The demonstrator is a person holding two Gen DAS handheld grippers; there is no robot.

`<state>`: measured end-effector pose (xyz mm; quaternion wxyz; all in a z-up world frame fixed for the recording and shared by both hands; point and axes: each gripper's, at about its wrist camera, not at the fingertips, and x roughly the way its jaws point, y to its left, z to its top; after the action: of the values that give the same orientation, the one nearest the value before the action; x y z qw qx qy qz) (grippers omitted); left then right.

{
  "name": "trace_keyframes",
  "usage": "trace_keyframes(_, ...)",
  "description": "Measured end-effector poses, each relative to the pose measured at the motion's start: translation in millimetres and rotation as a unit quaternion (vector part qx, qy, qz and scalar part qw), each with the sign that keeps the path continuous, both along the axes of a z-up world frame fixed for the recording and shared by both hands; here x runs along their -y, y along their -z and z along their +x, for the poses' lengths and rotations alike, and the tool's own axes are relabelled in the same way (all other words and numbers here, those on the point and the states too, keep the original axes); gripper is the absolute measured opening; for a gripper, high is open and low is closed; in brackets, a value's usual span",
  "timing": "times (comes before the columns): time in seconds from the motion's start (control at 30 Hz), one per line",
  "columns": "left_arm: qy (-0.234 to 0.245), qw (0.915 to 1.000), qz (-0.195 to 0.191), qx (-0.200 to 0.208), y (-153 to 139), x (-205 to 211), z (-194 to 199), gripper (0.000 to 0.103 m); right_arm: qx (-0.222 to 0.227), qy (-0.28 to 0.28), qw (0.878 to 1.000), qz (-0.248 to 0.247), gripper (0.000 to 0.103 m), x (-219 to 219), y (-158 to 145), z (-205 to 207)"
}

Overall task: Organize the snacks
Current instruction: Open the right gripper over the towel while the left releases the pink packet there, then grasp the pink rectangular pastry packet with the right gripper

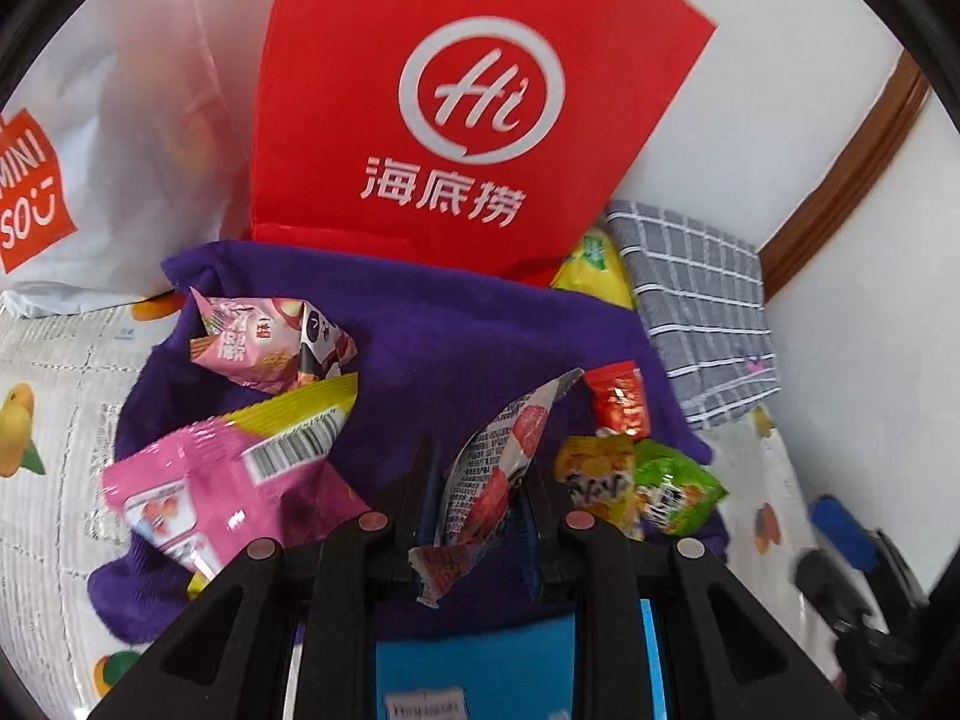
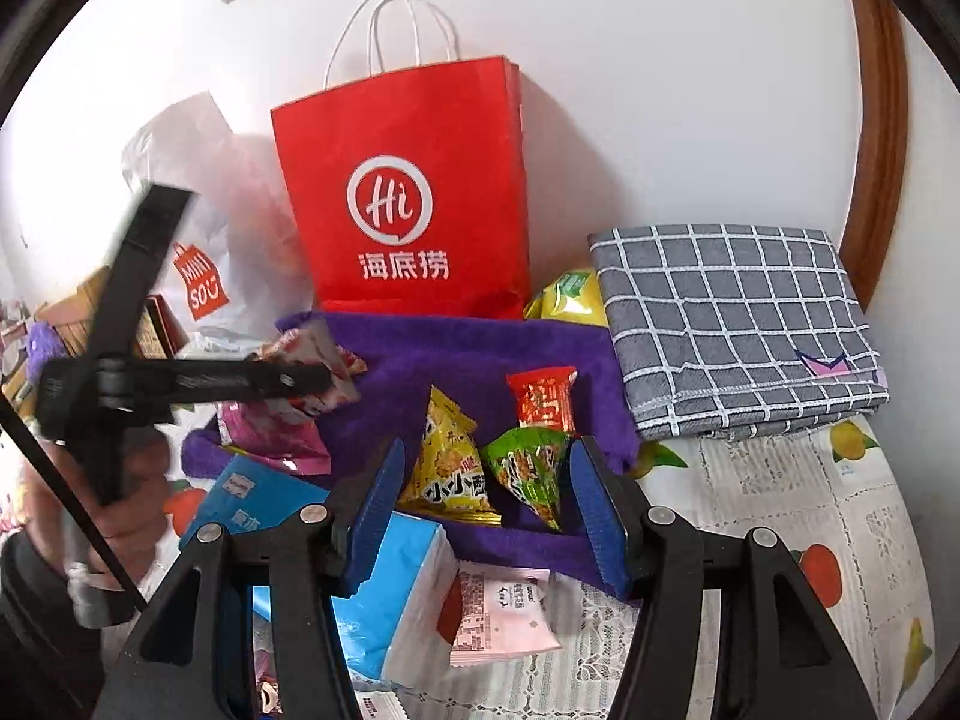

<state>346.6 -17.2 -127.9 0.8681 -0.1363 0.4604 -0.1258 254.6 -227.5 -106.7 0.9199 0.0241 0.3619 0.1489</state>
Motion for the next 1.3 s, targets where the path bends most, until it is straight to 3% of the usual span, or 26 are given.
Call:
trace_keyframes(0.13, 0.005, 0.9995, -0.02, -0.026, 13, 3, 10, 0.022, -0.005, 0.005, 1.0, 0.005, 0.058, 3, 1, 2)
trace_keyframes(0.27, -0.001, 0.9989, -0.015, -0.044, 23, 5, 16, 0.022, -0.011, 0.01, 1.0, 0.004, 0.058, 5, 4, 4)
trace_keyframes(0.47, -0.011, 0.9979, -0.021, -0.061, 20, 1, 15, 0.026, -0.011, 0.011, 1.0, -0.001, 0.058, 4, 9, 6)
trace_keyframes(0.5, -0.013, 0.9979, -0.025, -0.058, 18, -1, 12, 0.027, -0.011, 0.011, 1.0, -0.001, 0.058, 4, 10, 7)
trace_keyframes(0.57, -0.015, 0.9981, -0.034, -0.05, 12, -5, 8, 0.047, -0.012, 0.013, 1.0, -0.001, 0.058, 5, 12, 8)
trace_keyframes(0.63, -0.022, 0.9984, -0.037, -0.036, 5, -9, 2, 0.056, -0.012, 0.015, 1.0, 0.001, 0.058, 7, 13, 9)
trace_keyframes(1.0, -0.03, 0.9989, -0.025, 0.027, -30, -35, -62, 0.06, -0.014, 0.033, 0.999, 0.01, 0.058, 17, 14, 10)
trace_keyframes(1.2, -0.05, 0.9965, 0.026, 0.062, -26, -56, -92, 0.068, -0.023, 0.013, 0.999, 0.03, 0.057, 19, 21, -6)
trace_keyframes(1.3, -0.063, 0.9955, 0.029, 0.065, -16, -70, -98, 0.069, -0.038, 0.021, 0.999, 0.022, 0.057, 23, 34, -12)
